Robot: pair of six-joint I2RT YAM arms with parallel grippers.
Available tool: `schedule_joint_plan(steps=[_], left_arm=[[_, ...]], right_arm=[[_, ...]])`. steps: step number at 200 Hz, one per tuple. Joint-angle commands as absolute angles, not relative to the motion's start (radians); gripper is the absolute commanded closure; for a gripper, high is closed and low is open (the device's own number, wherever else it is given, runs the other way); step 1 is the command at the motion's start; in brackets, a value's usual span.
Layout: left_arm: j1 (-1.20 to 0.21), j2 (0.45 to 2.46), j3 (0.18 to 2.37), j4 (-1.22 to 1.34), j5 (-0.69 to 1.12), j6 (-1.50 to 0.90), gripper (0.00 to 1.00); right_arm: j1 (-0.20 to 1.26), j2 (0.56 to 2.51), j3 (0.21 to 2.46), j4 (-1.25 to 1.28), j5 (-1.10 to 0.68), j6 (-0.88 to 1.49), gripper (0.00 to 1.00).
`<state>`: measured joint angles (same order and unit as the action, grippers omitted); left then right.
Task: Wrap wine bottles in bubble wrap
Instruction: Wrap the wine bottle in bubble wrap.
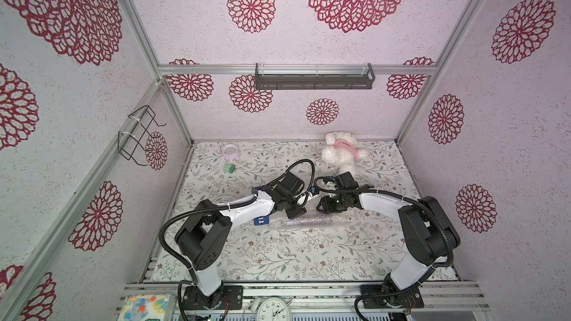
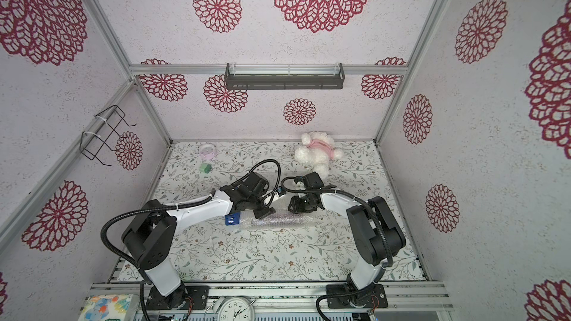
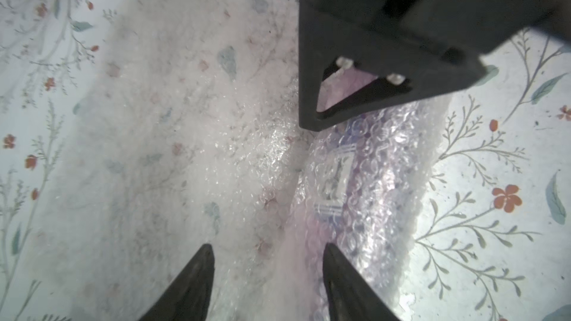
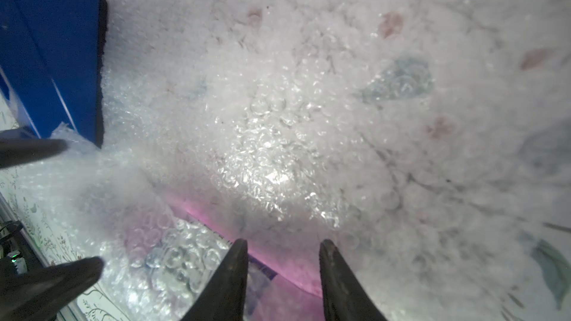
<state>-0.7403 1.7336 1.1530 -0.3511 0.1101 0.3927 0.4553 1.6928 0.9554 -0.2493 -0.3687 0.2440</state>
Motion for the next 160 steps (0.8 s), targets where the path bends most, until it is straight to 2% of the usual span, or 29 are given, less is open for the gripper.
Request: schedule_joint_plan(steps=[1,54,160], left_arm=[[-0.732,1.643,1.134,-0.290,0.114,0.401,0.38],[-0.758,1.535,1.026,-0.202,0.177,0.411,0.35],[-0.800,1.755,1.052,-0.215,0.319,0.475,0.28]], right_arm=[[0.461,1.698,0.953,-0.304,-0.350,0.212,0.59],[0.461,1.694,0.957,-0.311,-0.343,0.203,0.59],[0.460,1.710,0.989,-0.294,-0.390,0.169,0.59]])
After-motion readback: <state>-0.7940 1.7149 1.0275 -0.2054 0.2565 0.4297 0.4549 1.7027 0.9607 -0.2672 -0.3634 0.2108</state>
